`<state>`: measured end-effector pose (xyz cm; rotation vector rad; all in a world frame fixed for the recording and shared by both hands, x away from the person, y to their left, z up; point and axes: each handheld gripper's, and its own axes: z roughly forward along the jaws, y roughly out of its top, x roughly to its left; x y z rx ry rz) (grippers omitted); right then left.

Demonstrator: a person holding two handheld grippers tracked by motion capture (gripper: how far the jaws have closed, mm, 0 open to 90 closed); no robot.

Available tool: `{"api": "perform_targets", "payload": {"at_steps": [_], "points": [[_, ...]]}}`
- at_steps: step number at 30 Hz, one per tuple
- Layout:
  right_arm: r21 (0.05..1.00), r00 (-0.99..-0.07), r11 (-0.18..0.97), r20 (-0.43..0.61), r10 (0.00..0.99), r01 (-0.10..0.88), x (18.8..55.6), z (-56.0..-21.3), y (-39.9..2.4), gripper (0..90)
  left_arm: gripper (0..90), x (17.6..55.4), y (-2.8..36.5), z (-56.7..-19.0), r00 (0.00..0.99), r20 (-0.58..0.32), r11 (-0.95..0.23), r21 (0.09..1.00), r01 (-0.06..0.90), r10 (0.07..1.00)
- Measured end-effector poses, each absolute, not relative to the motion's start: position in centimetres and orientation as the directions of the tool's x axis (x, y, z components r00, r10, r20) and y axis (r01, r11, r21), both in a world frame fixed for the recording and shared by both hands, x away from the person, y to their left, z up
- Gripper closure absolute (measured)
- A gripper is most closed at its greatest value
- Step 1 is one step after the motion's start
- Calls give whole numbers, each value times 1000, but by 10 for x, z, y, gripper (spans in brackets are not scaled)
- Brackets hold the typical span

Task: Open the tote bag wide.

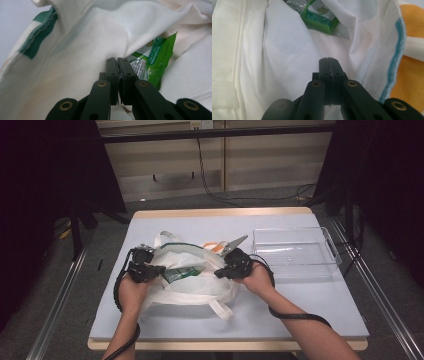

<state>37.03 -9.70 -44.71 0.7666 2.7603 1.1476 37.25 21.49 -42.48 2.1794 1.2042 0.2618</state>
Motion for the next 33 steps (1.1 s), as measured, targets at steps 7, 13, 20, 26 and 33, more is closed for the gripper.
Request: {"api": "perform_targets", "payload": {"at_steps": [7,13,20,26,33], "points": [[701,-873,576,140,467,420,368,-444,-99,899,809,364,195,-421,644,-138,-440,622,647,752],[705,-881,578,143,452,411,368,-443,-97,894,811,365,183,-435,671,-172,-474,584,659,721],[704,-877,575,145,457,416,368,-443,-99,891,847,360,180,-438,692,-184,-493,576,651,698],[705,-876,573,143,461,417,369,-444,-99,891,863,356,178,-441,708,-190,-513,566,645,680],[703,-870,569,151,469,428,369,-444,-100,891,801,356,179,-439,707,-192,-509,569,646,681]]}}
